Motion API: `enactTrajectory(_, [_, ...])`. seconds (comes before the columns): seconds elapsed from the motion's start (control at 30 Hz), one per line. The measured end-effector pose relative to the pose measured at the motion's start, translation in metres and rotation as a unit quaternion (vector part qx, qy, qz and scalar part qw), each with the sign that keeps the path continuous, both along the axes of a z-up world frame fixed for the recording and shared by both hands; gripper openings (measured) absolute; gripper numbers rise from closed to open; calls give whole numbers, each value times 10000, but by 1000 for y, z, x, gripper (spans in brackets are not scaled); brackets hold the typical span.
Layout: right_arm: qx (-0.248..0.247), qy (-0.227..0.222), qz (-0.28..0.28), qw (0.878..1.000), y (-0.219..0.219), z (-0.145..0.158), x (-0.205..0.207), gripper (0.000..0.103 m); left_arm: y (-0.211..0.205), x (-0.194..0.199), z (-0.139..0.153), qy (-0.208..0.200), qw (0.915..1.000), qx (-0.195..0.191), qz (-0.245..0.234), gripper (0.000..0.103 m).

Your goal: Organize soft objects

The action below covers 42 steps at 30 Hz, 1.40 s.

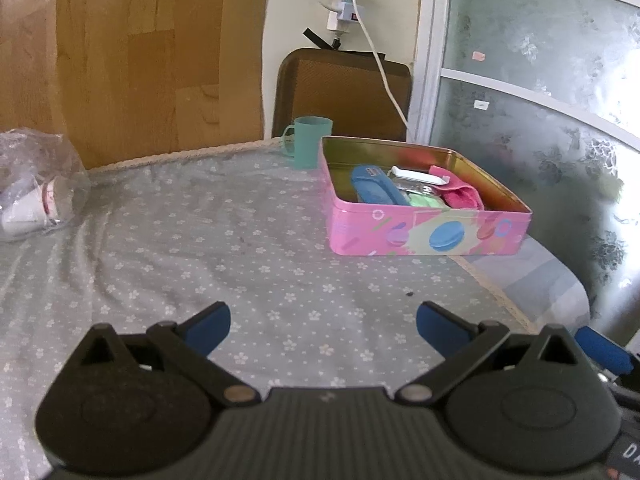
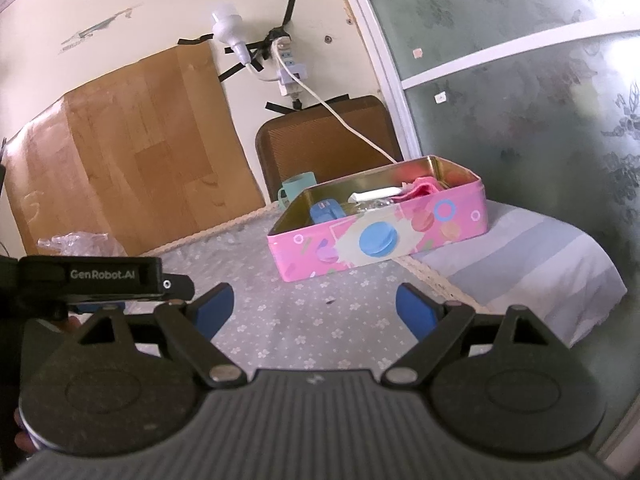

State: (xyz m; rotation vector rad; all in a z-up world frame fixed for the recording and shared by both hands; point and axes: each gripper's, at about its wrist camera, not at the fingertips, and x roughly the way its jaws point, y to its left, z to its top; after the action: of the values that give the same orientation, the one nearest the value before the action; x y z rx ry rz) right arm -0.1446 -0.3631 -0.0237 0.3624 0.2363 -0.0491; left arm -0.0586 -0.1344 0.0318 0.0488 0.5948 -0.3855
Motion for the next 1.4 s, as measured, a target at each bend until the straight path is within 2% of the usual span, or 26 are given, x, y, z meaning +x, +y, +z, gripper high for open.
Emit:
enactTrajectory(0.37, [-35,30,44,10000,2,0,-3,90,-1,-2,-4,-55,9995,243,186,103])
enactTrajectory(0.67, [-50,101,120,9999,5,-1,0,90,9,-5,-1,-261,9993,139,221,103])
enactTrajectory(0.87, [-69,76,97,9999,7,0,-2,90,11,-3,-3,-209,9995,95,219,103])
enactTrajectory(1.07, [-76,32,23,10000,4,2,-8,90,5,-2,-3,-3,9998,-179,-22,103])
enactTrajectory(1.4, [29,73,67,9999,-1,-4,-9,90,-1,-5,-4,-69,10000,10,15,103])
